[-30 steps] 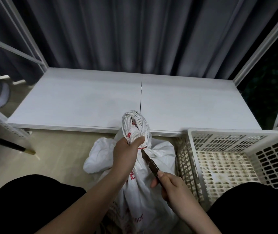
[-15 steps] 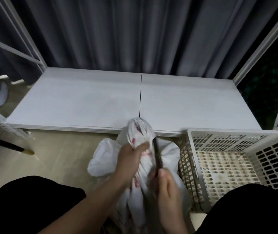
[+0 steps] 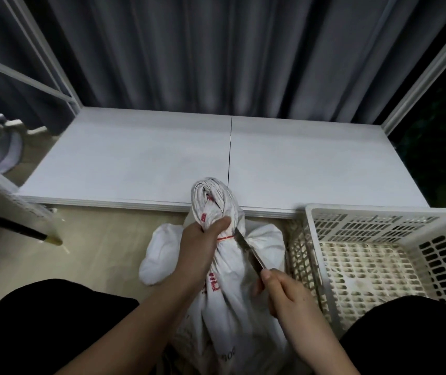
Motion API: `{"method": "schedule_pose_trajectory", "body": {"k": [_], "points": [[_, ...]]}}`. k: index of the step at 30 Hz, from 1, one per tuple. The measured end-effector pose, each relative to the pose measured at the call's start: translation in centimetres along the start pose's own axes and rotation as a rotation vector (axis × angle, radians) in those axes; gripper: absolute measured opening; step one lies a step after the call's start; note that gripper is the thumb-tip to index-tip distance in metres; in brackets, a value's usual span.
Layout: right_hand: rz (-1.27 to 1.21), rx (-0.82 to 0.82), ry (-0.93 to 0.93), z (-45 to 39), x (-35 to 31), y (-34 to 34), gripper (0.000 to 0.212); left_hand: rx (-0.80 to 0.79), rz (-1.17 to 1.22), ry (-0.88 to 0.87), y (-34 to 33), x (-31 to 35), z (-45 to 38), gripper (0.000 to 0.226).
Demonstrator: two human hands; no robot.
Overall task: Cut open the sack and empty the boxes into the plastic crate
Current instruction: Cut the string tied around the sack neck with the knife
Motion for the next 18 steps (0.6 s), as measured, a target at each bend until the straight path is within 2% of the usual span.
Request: {"method": "schedule_pose_trajectory", "body": {"k": [8, 13, 18], "points": [[0.11, -0.13, -0.065, 1.0, -1.3, 1.2, 0.033, 0.003, -0.081, -0.118, -0.4, 1.9, 1.0, 0.015], [0.109, -0.179, -0.077, 1.2, -1.4, 1.9, 0.041, -0.015, -0.117, -0.143, -0.6, 1.8, 1.1, 0.006], [0.166, -0.204, -0.064, 1.3, -1.8, 2.0, 0.044, -0.024, -0.132, -0.172, -0.8, 1.9, 1.1, 0.008]]}}
Point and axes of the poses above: each hand's wrist, its own z-axis away from the middle knuckle, its own y-axis out of the back of the hand, x = y × z, the point moved 8 cm from there along -z, towards the middle knuckle, and after that the axes turned 12 degrees about z, right-handed, at the moved point
